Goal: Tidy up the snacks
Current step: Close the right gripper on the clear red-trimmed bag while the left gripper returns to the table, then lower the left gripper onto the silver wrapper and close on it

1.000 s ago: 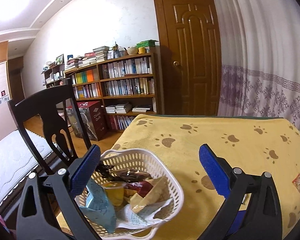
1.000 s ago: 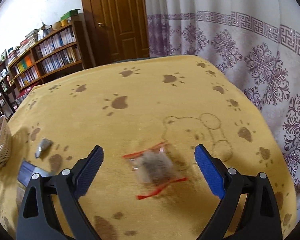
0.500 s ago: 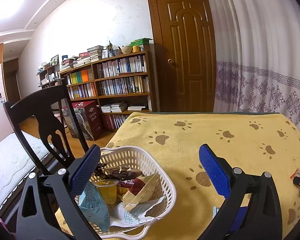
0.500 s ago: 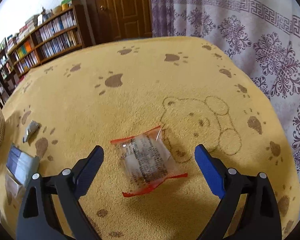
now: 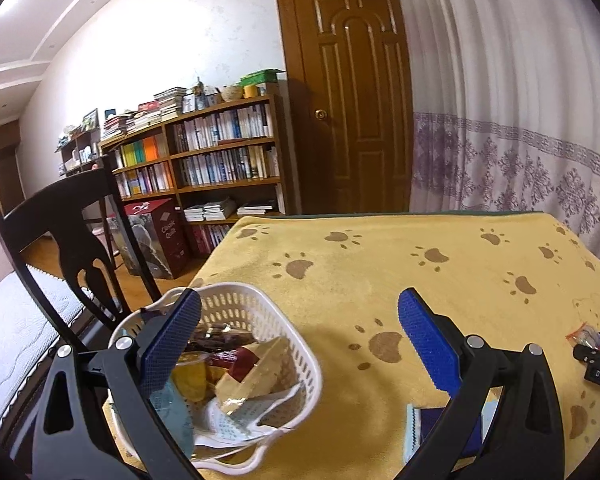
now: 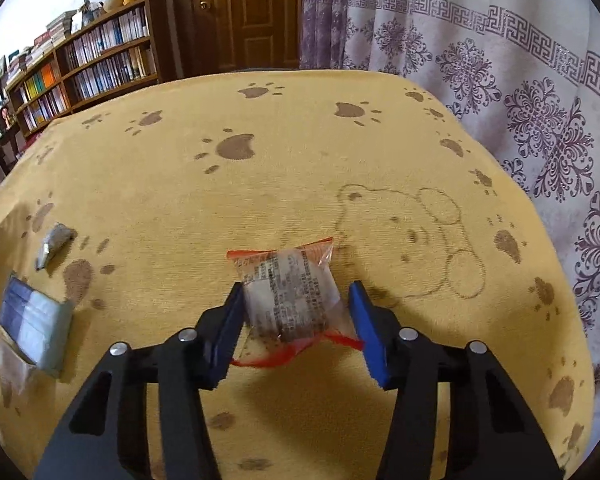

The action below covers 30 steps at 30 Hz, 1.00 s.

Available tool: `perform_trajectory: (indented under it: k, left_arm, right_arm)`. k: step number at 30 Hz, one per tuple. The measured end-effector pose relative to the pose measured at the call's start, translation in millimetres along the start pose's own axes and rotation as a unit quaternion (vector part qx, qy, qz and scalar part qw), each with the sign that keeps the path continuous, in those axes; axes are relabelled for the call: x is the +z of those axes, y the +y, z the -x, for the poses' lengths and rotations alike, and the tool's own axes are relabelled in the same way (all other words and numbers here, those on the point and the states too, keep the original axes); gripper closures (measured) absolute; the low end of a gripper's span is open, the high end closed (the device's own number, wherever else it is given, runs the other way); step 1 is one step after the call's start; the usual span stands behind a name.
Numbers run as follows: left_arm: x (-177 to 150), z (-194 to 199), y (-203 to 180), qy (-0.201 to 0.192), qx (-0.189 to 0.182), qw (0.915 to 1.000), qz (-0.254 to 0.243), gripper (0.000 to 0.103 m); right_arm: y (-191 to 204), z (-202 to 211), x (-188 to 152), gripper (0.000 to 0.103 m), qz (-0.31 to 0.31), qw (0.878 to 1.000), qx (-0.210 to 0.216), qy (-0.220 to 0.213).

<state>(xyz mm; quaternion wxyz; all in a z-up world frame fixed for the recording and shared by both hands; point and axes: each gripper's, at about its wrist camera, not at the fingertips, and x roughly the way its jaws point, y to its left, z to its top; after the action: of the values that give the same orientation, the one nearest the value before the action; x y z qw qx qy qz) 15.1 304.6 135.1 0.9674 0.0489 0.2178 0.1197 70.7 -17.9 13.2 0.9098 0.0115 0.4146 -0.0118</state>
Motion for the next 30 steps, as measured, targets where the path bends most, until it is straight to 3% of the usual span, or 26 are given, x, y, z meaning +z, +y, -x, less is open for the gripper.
perform_trajectory:
  k: [6,7,15,18,28,30]
  left_arm:
    - [-13,-9,-29,0.013,-0.029,0.9986,-0.042,0.003]
    - [-15,-9,-35,0.014,-0.038,0.9979,-0.051,0.003]
    - [-35,-17,-73,0.031,-0.083,0.9898,-0.111,0.003]
    - [-38,-19,-79,0.038,-0.094,0.9881,-0.116,0.003]
    - [-40,-33,-74,0.073,-0.133,0.9847,-0.086,0.003]
    - [-42,-36,-73,0.08,-0.137,0.9837,-0.085,0.009]
  right_arm:
    - [11,9,3,0.055,-0.037,0.998,0.044,-0.015]
    - [13,9,3,0.061,-0.037,0.998,0.047,-0.016]
    - [13,6,-2,0.059,-0.042,0.997,0.07,-0.014]
    - [10,7,-4,0.048,-0.04,0.996,0.073,-0.011]
    - [25,7,0,0.042,-0.005,0.998,0.068,-0.01]
    - [26,3,3,0.043,-0.002,0.998,0.059,-0.005]
